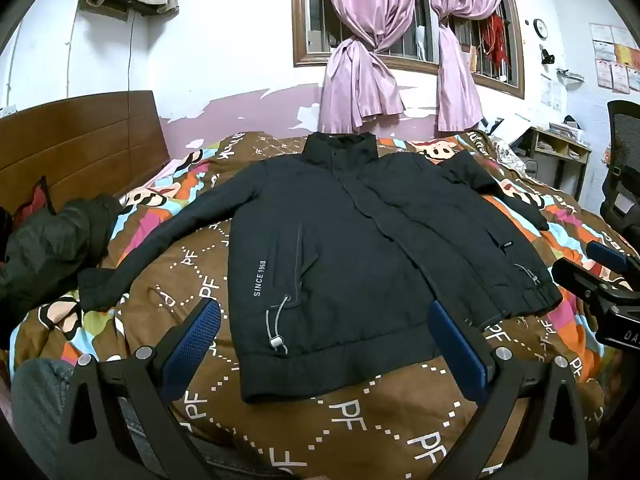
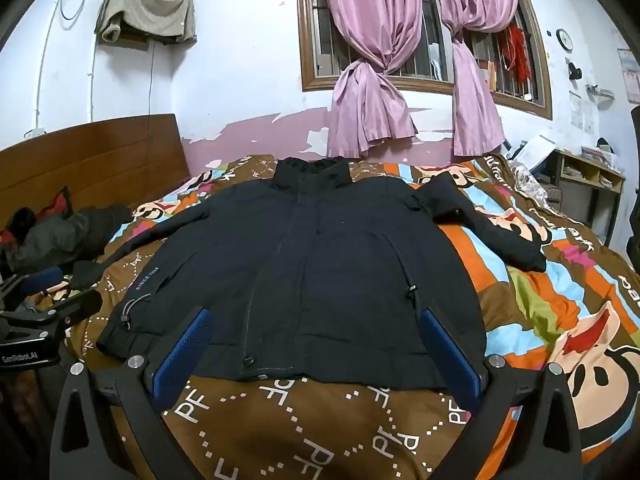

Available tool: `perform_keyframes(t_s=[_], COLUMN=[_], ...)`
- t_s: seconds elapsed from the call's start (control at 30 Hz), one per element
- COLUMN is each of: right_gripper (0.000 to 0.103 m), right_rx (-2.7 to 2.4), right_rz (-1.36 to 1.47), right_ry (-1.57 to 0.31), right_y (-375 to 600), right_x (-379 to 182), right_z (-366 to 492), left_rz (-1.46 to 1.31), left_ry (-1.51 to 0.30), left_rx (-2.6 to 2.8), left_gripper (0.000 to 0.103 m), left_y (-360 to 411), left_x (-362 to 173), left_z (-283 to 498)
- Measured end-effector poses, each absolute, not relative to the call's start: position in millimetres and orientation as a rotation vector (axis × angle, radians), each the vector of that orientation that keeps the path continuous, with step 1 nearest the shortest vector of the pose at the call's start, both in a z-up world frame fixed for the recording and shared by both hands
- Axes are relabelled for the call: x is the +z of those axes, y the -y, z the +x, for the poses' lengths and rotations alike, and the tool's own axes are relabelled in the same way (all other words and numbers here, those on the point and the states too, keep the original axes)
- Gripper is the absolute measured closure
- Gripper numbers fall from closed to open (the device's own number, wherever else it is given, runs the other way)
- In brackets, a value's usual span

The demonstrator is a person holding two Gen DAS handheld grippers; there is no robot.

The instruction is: Fold large clothes

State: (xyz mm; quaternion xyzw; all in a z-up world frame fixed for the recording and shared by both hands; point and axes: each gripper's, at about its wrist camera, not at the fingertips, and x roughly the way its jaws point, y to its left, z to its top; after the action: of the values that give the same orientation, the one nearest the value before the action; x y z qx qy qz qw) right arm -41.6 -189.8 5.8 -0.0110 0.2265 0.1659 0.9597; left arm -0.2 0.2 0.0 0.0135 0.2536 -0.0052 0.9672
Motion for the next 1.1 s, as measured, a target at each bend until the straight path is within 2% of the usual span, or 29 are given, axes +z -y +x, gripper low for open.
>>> perform_keyframes(t_s=[0.47,1.1], right_gripper=[0.0,0.0], right_rx=[0.354,0.348], right_rz=[-0.004,0.002], right_ry=[-0.483,-0.5], right_y=[193,190], right_x=[3,1], right_z=[-38,-32], left_rz=[0.029,0.016], left_ry=[-0.552,-0.554], left_rx=[-0.019,-0.03], left_gripper=[0.002,0.002], left_y=[7,1], left_x=[-14,-6], left_z=[6,5])
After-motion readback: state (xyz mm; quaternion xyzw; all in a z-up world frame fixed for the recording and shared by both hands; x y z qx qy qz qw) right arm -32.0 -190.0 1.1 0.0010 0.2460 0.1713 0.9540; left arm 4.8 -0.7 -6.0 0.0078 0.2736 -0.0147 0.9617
